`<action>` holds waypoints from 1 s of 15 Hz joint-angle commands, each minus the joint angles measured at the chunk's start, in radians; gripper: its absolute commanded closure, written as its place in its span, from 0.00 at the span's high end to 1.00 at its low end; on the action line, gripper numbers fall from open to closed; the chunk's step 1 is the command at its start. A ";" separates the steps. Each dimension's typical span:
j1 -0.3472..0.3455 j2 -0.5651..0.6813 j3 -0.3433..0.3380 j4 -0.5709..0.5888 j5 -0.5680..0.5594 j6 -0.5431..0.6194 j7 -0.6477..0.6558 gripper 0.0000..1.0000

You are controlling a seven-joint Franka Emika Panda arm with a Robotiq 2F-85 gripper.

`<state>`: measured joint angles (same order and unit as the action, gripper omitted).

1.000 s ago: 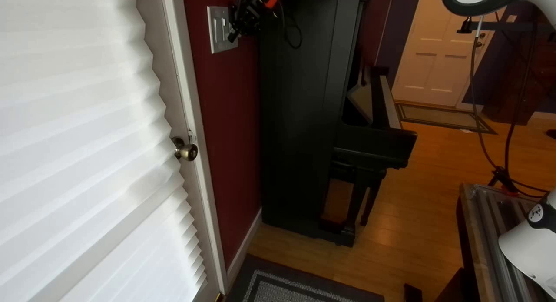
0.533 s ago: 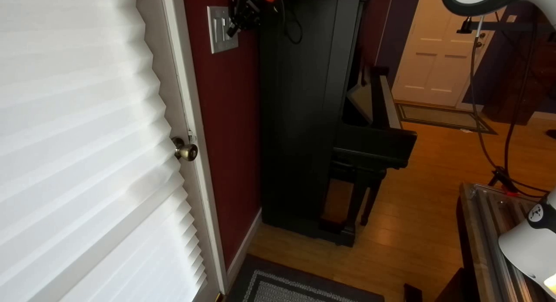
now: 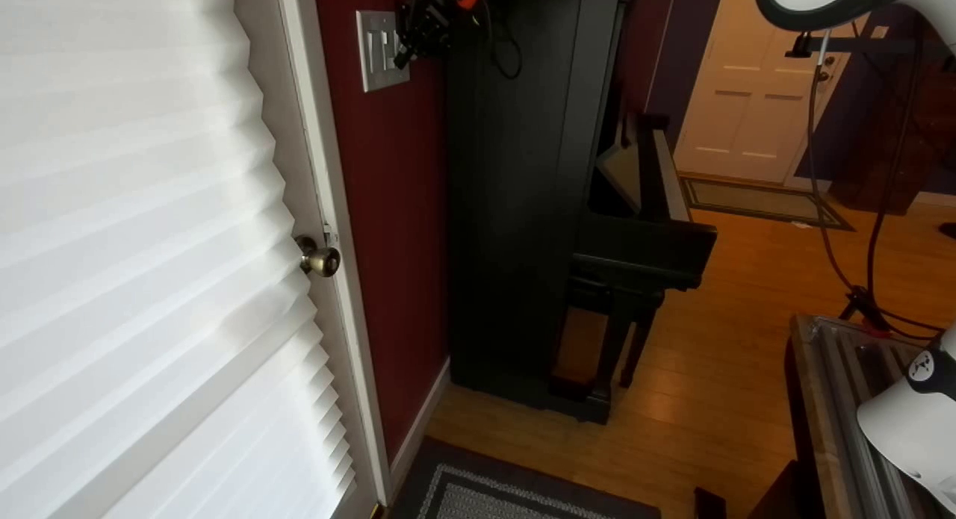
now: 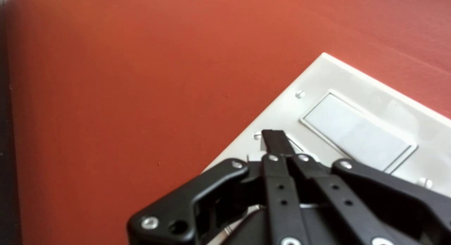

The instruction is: Press the middle switches on the wall socket.

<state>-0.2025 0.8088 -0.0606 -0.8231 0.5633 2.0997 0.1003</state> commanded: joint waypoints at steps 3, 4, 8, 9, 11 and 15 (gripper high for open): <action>-0.001 0.041 -0.003 0.062 -0.001 0.030 0.020 0.00; 0.002 0.043 -0.007 0.063 -0.007 0.041 0.019 0.00; 0.000 0.051 -0.001 0.069 0.000 0.054 0.018 0.00; -0.001 0.053 0.001 0.071 0.002 0.052 0.019 0.00; 0.000 0.060 0.001 0.078 0.003 0.063 0.019 0.00; 0.000 0.074 0.004 0.095 0.004 0.068 0.017 0.00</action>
<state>-0.2021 0.8327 -0.0606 -0.8002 0.5628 2.1527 0.1002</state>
